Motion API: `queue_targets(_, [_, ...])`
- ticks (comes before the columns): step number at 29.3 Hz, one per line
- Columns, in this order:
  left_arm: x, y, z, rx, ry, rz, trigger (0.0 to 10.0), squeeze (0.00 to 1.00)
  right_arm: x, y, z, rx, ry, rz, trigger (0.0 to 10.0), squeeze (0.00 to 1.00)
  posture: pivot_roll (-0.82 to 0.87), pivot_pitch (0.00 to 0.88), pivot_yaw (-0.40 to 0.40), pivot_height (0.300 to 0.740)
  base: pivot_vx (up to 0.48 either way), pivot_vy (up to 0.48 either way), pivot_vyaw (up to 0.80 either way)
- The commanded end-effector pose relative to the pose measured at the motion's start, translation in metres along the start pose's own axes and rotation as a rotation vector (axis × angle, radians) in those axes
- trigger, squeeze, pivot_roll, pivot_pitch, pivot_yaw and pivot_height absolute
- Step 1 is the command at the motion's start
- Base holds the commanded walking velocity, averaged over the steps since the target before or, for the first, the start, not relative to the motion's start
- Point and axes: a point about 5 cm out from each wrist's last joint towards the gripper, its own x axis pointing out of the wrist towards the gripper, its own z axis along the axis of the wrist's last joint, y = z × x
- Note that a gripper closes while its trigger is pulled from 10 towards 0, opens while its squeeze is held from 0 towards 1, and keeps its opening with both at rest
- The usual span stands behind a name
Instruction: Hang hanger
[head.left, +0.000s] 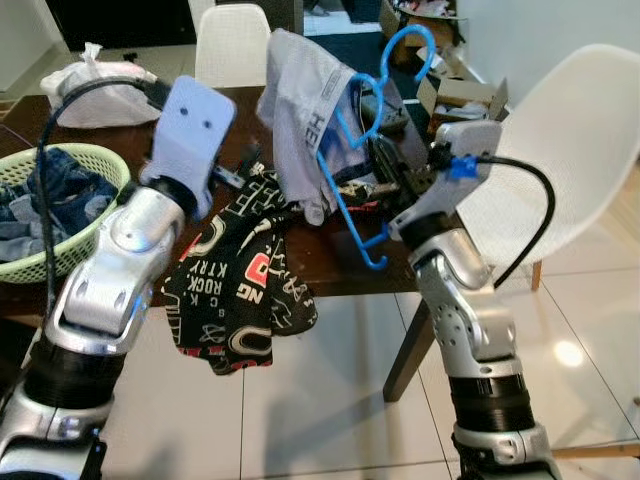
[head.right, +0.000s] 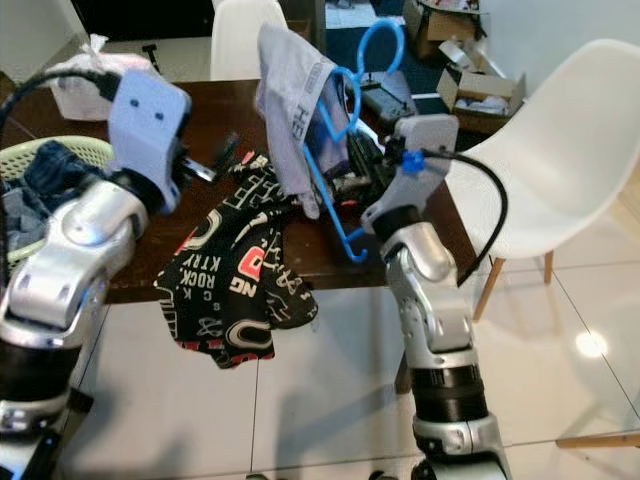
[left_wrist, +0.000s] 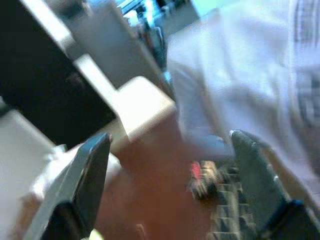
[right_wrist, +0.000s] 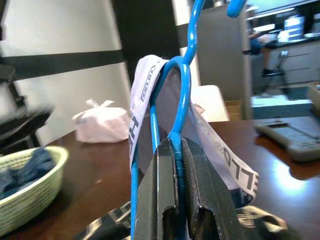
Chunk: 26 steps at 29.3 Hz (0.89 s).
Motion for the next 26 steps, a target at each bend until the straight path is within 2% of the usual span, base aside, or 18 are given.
queue_targets(1, [0.006,-0.006,0.001,0.13,-0.046,0.011,10.0,0.0,-0.001,0.017,0.003,0.035,-0.014,0.086,0.0,0.0,0.07,0.15,0.033,0.74,0.0,0.0,0.0])
queue_targets(2, [0.011,-0.011,0.002,0.169,-0.067,0.014,10.0,0.0,-0.001,0.025,0.004,0.05,-0.013,0.129,0.0,0.0,0.07,0.148,0.034,0.74,0.0,0.0,0.0])
queue_targets(5, [0.011,-0.011,0.002,0.169,-0.067,0.014,10.0,0.0,-0.001,0.025,0.004,0.05,-0.013,0.129,0.0,0.0,0.07,0.148,0.034,0.74,0.0,0.0,0.0])
queue_targets(6, [0.014,-0.017,0.001,0.179,-0.078,0.007,10.0,0.0,-0.002,0.033,0.004,0.066,-0.011,0.17,0.0,0.0,0.06,0.148,0.035,0.74,0.0,0.0,0.0])
queue_targets(7, [0.014,-0.017,0.001,0.179,-0.078,0.007,10.0,0.0,-0.002,0.033,0.004,0.066,-0.011,0.17,0.0,0.0,0.06,0.148,0.035,0.74,0.0,0.0,0.0])
queue_targets(8, [0.016,-0.025,-0.001,0.153,-0.084,-0.022,10.0,0.0,-0.002,0.039,0.003,0.076,-0.01,0.194,0.0,0.0,0.06,0.145,0.036,0.74,0.0,0.0,0.0])
queue_targets(10, [0.016,-0.025,-0.001,0.153,-0.084,-0.022,10.0,0.0,-0.002,0.039,0.003,0.076,-0.01,0.194,0.0,0.0,0.06,0.145,0.036,0.74,0.0,0.0,0.0])
queue_targets(11, [0.017,-0.033,-0.004,0.12,-0.08,-0.048,10.0,0.0,-0.002,0.042,0.003,0.081,-0.009,0.205,0.0,0.0,0.06,0.145,0.036,0.74,0.0,0.0,0.0])
queue_targets(12, [0.017,-0.033,-0.004,0.12,-0.08,-0.048,10.0,0.0,-0.002,0.042,0.003,0.081,-0.009,0.205,0.0,0.0,0.06,0.145,0.036,0.74,0.0,0.0,0.0])
queue_targets(13, [0.016,-0.04,-0.007,0.078,-0.067,-0.068,10.0,0.0,-0.001,0.042,0.002,0.077,-0.007,0.2,0.0,0.0,0.05,0.143,0.041,0.74,0.0,0.0,0.0])
queue_targets(15, [0.016,-0.04,-0.007,0.078,-0.067,-0.068,10.0,0.0,-0.001,0.042,0.002,0.077,-0.007,0.2,0.0,0.0,0.05,0.143,0.041,0.74,0.0,0.0,0.0])
queue_targets(16, [0.015,-0.045,-0.008,0.032,-0.06,-0.07,10.0,0.0,-0.001,0.04,0.001,0.065,-0.003,0.184,0.0,0.0,0.06,0.143,0.04,0.74,0.0,0.0,0.0])
queue_targets(18, [0.015,-0.045,-0.008,0.032,-0.06,-0.07,10.0,0.0,-0.001,0.04,0.001,0.065,-0.003,0.184,0.0,0.0,0.06,0.143,0.04,0.74,0.0,0.0,0.0])
queue_targets(20, [0.012,-0.05,-0.009,0.008,-0.055,-0.066,10.0,0.0,0.0,0.036,0.0,0.049,0.003,0.161,0.0,0.0,0.06,0.144,0.039,0.74,0.0,0.0,0.0])
queue_targets(22, [0.005,-0.063,-0.006,-0.019,-0.067,-0.057,10.0,0.0,0.003,0.03,-0.002,0.025,0.011,0.123,0.0,0.0,0.06,0.142,0.038,0.74,0.0,0.0,0.0])
queue_targets(26, [0.002,-0.069,-0.004,-0.022,-0.084,-0.049,10.0,0.0,0.004,0.028,-0.003,0.022,0.014,0.115,0.0,0.0,0.06,0.141,0.038,0.74,0.0,0.0,0.0])
